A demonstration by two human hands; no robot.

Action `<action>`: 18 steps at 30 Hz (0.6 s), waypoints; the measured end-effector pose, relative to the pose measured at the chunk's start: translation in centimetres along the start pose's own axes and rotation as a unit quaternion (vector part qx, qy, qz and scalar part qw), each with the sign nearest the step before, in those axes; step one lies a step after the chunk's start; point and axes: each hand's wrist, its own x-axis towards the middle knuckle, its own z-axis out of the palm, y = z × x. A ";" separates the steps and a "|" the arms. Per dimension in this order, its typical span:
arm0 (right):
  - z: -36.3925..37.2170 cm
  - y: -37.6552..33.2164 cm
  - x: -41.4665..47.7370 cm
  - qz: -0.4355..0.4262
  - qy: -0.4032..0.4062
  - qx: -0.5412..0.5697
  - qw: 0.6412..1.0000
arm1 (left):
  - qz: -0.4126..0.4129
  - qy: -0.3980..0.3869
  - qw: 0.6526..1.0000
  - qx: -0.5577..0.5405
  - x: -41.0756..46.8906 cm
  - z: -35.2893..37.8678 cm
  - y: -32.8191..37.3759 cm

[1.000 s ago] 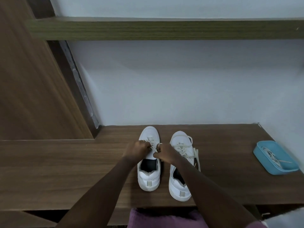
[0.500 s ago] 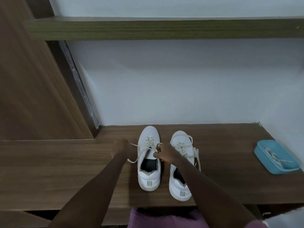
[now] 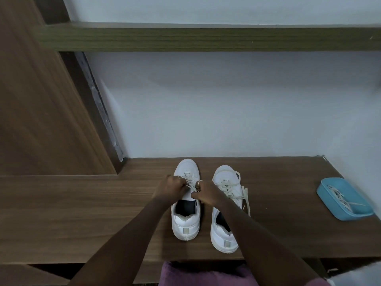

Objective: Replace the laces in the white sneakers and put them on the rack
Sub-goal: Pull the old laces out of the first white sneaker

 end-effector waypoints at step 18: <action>-0.1 0.1 -0.2 -0.009 -0.009 0.021 1.000 | -0.354 0.073 0.919 -0.160 0.1 -2.1 -3.9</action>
